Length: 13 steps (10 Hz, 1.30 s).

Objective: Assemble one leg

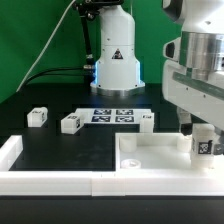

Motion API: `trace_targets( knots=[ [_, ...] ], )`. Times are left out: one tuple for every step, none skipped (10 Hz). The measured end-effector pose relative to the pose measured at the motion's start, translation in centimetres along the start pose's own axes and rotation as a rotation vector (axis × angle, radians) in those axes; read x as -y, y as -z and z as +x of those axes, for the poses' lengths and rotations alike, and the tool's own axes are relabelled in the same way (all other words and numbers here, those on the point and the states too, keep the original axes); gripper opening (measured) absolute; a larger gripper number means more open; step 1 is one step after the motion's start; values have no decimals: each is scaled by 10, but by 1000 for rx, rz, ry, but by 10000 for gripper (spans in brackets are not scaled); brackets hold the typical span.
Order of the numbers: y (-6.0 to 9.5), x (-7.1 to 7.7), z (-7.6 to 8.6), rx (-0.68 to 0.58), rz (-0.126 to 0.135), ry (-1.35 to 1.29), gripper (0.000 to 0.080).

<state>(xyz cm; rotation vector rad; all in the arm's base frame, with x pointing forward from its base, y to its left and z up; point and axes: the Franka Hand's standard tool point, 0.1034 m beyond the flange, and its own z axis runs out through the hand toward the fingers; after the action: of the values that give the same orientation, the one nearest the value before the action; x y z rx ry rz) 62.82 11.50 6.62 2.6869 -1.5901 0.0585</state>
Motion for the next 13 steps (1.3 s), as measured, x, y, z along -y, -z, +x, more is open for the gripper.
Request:
trace_targets(
  knots=[
    [0, 0, 1, -1, 3, 106, 649],
    [1, 1, 2, -5, 8, 281, 649],
    [2, 2, 1, -5, 10, 391, 649],
    [3, 3, 1, -6, 11, 468, 649],
    [4, 3, 1, -8, 12, 621, 649],
    [5, 5, 0, -11, 12, 776, 649],
    [5, 6, -1, -11, 13, 869, 649],
    [5, 6, -1, -11, 13, 937, 563],
    [5, 5, -1, -11, 13, 912, 428],
    [5, 6, -1, -11, 13, 911, 428],
    [5, 6, -1, -11, 13, 906, 292],
    [5, 6, -1, -11, 14, 882, 292],
    [5, 6, -1, -10, 14, 861, 292]
  ],
)
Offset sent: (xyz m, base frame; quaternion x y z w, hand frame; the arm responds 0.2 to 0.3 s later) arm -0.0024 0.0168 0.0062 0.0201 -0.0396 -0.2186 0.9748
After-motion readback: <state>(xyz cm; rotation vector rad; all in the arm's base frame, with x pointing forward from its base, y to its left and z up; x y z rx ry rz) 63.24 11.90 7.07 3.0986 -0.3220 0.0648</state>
